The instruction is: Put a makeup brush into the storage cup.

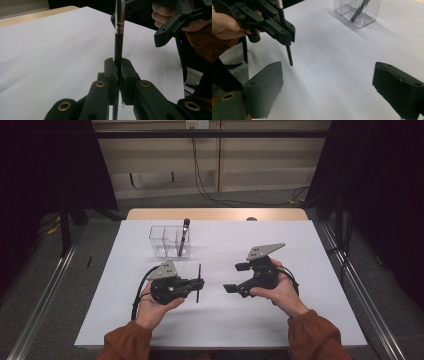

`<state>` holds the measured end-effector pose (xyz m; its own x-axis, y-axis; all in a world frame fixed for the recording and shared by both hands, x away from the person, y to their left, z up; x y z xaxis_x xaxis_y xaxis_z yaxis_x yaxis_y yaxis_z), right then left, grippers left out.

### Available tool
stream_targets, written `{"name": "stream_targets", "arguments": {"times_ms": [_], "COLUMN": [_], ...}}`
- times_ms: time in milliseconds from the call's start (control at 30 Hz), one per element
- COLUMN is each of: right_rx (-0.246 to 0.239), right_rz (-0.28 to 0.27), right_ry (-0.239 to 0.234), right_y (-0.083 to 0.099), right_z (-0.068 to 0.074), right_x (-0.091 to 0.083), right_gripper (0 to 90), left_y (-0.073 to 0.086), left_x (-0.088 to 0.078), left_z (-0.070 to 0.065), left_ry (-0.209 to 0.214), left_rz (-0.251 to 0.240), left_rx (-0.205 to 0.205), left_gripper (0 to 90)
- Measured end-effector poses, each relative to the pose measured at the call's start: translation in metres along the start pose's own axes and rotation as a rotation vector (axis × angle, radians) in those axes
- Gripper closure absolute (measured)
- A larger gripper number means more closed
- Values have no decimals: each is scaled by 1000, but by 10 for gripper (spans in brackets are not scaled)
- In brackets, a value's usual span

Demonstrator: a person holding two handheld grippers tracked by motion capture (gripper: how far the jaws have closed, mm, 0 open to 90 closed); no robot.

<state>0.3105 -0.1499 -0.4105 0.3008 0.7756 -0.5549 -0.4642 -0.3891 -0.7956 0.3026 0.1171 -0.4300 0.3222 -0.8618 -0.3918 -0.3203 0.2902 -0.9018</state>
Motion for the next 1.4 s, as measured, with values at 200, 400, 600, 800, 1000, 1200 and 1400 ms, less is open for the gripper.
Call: {"name": "stream_targets", "arguments": {"times_ms": [200, 400, 600, 800, 1000, 1200, 1400], "right_rx": [-8, -7, 11, 16, 31, 64, 95], "right_rz": [-19, -43, -70, -101, -141, -189, -249], "right_ry": [49, 91, 134, 171, 221, 251, 275], "right_y": [8, 16, 23, 32, 44, 60, 75], "right_z": [-1, -3, -8, -10, -12, -15, -17], "right_x": [-2, -9, -21, -26, -36, -48, -57], "right_gripper": [17, 31, 34, 34, 35, 30, 30], "left_y": [1, -2, -7, -8, -8, -15, -19], "left_x": [-9, -20, -31, -39, -46, -54, -60], "left_z": [1, 9, 14, 21, 30, 35, 41], "left_ry": [-17, -43, -67, -91, -116, -140, -153], "left_rz": [1, -12, -21, -34, -33, -46, -56], "left_rx": [2, -3, 11, -4, -17, -19, -24], "left_gripper": [856, 856, 856, 856, 856, 856, 856]}}
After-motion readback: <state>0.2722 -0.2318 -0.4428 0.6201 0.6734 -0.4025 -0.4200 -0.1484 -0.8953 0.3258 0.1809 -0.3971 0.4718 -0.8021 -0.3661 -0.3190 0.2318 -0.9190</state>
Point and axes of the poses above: each handheld gripper's, and its own axes: x roughly forward along the jaws, y roughly out of its underside, z roughly to its left, the point moved 2 cm from there along x, roughly forward along the jaws, and after that the axes turned 2 degrees about -y, right-handed, at the moved point
